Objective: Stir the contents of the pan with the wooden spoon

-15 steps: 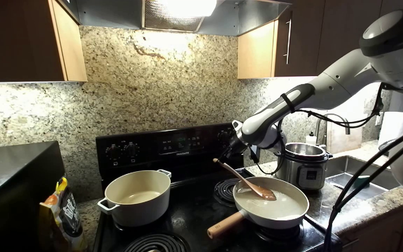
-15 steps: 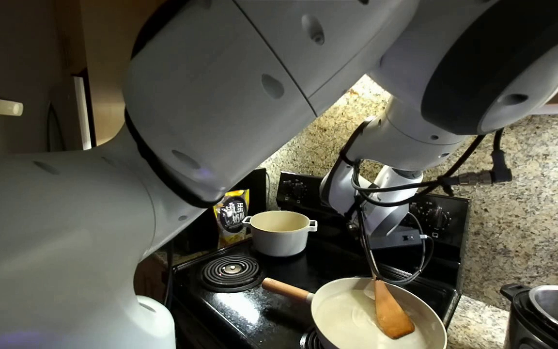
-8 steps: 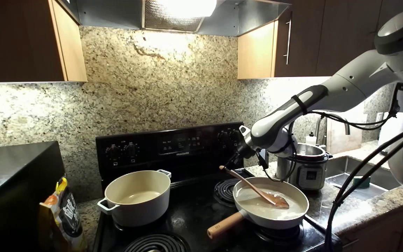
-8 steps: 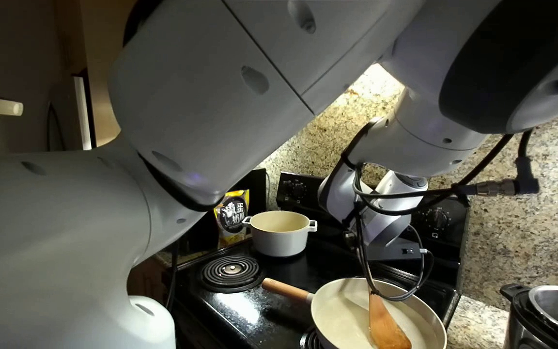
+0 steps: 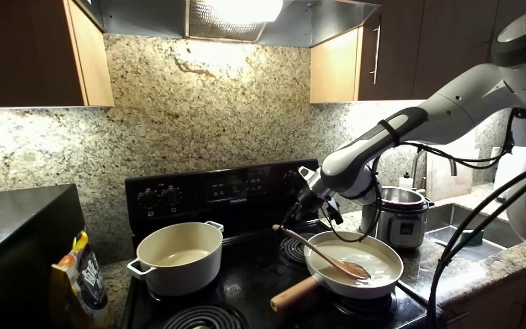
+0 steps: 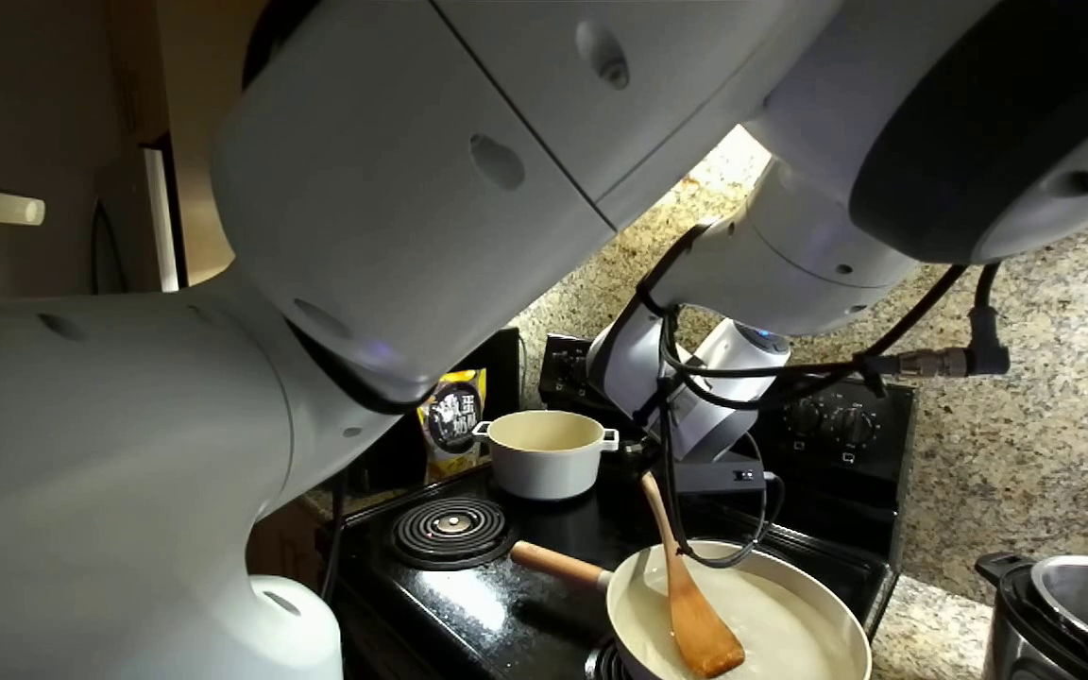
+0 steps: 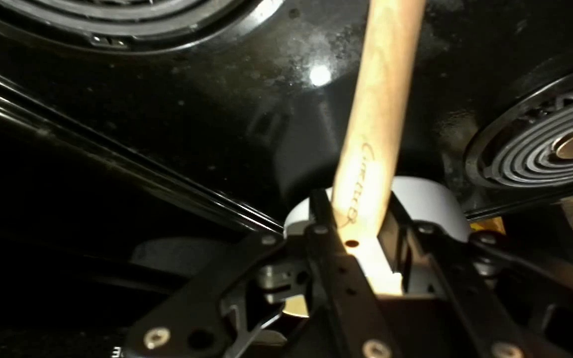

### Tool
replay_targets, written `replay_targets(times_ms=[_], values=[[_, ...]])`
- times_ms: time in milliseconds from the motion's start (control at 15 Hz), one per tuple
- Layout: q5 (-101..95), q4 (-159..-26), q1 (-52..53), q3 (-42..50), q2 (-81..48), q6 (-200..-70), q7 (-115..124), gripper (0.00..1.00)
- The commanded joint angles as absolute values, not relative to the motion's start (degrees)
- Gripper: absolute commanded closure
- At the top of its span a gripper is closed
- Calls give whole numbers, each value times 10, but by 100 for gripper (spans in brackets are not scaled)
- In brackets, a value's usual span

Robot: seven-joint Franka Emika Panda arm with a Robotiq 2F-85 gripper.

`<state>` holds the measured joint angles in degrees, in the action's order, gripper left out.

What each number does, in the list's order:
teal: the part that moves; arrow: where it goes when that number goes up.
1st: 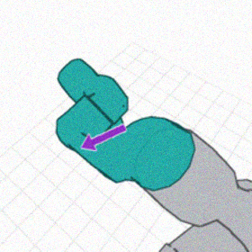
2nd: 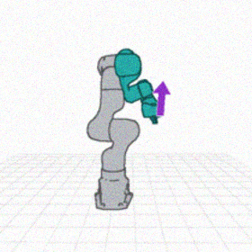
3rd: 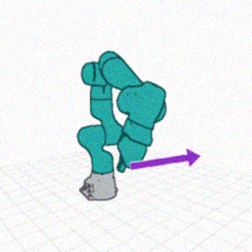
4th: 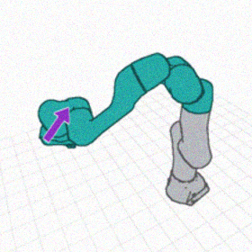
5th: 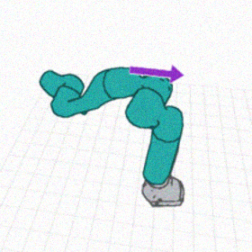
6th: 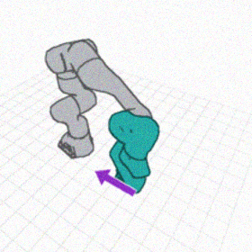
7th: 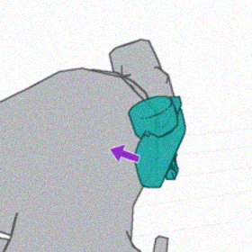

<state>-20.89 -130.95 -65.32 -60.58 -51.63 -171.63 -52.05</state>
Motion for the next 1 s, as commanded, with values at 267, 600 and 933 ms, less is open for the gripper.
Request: replay_targets(times_ms=[267,600,933], values=[[-200,-1296,-641,-630,-529,-1715,-549,90],[-199,-1266,-636,-632,-538,-1721,-551,90],[-200,-1241,-637,-618,-530,-1742,-544,90]])
